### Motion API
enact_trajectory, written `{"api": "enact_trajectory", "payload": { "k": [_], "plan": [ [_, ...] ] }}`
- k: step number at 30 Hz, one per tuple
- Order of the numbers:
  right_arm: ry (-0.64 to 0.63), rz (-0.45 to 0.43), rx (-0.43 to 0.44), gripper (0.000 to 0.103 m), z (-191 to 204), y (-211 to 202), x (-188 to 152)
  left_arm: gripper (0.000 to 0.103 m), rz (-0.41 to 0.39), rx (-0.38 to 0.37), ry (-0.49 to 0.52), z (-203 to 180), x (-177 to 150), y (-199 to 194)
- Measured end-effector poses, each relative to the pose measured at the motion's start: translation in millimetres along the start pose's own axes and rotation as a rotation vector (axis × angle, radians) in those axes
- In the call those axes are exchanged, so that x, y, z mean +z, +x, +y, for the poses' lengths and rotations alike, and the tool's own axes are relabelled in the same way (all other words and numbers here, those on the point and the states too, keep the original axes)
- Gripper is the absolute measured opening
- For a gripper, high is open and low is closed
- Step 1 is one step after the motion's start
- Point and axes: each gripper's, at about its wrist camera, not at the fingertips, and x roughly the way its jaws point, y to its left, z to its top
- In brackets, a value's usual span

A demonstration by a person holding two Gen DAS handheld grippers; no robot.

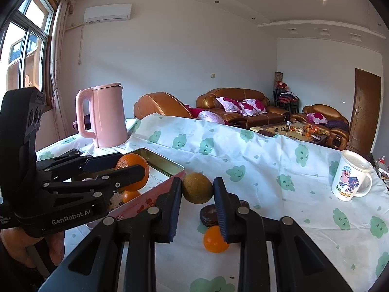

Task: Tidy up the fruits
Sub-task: 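Lift the orange toward the tin with the left gripper while the right gripper carries the yellow fruit, then lower the orange into the tin and open the left gripper while the right gripper releases the yellow fruit there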

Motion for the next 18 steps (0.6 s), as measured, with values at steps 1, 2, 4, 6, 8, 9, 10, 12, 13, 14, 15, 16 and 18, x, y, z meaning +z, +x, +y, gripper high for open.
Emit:
{"api": "enact_trajectory", "payload": {
  "k": [1, 2, 4, 6, 8, 9, 10, 12, 13, 14, 15, 16, 18],
  "plan": [
    [-0.008, 0.003, 0.009, 0.028, 5, 4, 2, 0.047, 0.002, 0.01, -0.007, 8, 1, -1],
    [-0.014, 0.005, 0.016, 0.028, 8, 7, 3, 0.047, 0.003, 0.019, -0.018, 15, 3, -1],
    [-0.022, 0.012, 0.032, 0.028, 16, 15, 6, 0.047, 0.007, 0.036, -0.045, 32, 5, -1],
    [-0.022, 0.02, 0.051, 0.028, 23, 22, 8, 0.047, 0.014, 0.053, -0.068, 47, 8, -1],
    [-0.024, 0.029, 0.068, 0.028, 29, 28, 9, 0.047, 0.023, 0.073, -0.085, 60, 9, 1],
    [-0.025, 0.033, 0.075, 0.028, 32, 32, 9, 0.047, 0.028, 0.082, -0.093, 66, 9, 1],
    [-0.026, 0.039, 0.084, 0.028, 35, 35, 10, 0.047, 0.036, 0.088, -0.1, 72, 9, 2],
    [-0.03, 0.05, 0.102, 0.028, 43, 41, 10, 0.047, 0.052, 0.099, -0.114, 81, 8, 5],
    [-0.033, 0.057, 0.113, 0.028, 47, 44, 10, 0.047, 0.06, 0.104, -0.118, 85, 7, 6],
    [-0.037, 0.065, 0.125, 0.028, 51, 47, 9, 0.047, 0.071, 0.109, -0.12, 88, 6, 8],
    [-0.043, 0.071, 0.133, 0.028, 56, 49, 8, 0.047, 0.08, 0.113, -0.123, 90, 5, 9],
    [-0.053, 0.078, 0.14, 0.028, 61, 51, 8, 0.047, 0.087, 0.119, -0.127, 93, 4, 10],
    [-0.07, 0.097, 0.157, 0.028, 70, 55, 6, 0.047, 0.107, 0.121, -0.133, 97, 1, 14]
  ]
}}
